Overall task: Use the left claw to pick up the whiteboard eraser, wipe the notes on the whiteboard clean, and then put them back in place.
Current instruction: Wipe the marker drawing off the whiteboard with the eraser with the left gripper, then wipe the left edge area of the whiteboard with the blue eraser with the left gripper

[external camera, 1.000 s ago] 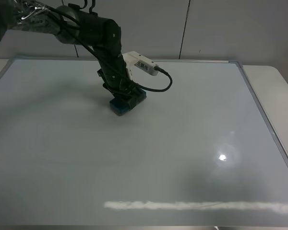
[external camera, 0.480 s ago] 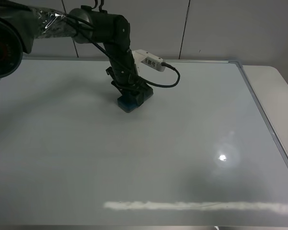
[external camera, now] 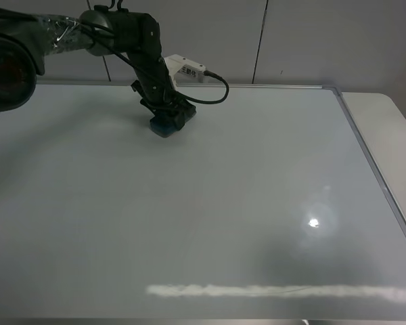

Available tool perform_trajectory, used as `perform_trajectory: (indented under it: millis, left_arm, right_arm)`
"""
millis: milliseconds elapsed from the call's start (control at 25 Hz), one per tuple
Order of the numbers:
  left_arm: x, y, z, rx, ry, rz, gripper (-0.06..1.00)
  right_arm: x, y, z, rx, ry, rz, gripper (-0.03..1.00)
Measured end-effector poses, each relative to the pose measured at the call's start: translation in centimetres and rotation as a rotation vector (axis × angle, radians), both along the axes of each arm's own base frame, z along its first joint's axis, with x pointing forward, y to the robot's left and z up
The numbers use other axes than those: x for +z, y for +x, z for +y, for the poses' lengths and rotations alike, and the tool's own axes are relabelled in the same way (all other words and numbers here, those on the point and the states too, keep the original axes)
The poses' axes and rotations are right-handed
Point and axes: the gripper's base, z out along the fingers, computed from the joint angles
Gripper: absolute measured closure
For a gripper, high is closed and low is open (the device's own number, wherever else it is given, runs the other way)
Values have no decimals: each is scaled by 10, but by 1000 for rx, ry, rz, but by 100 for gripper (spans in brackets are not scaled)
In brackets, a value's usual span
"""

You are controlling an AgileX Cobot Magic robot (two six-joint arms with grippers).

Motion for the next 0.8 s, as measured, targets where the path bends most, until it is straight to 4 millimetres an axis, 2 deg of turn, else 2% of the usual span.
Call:
perform_trajectory:
  millis: [240, 400, 520, 720, 800]
  left_arm:
    - [1, -1, -1, -12, 22, 8, 39]
    - [11, -4, 6, -14, 76, 23, 39]
    - [30, -6, 21, 9, 139, 28, 39]
    - [86, -10, 47, 77, 136, -8, 39]
    - [102, -15, 56, 109, 131, -6, 39]
  right_arm:
    - [0, 0, 0, 0, 0, 0, 0]
    - [0, 0, 0, 0, 0, 0, 0]
    - [0, 0, 0, 0, 0, 0, 0]
    - [0, 0, 0, 0, 0, 0, 0]
    - [0, 0, 0, 0, 0, 0, 0]
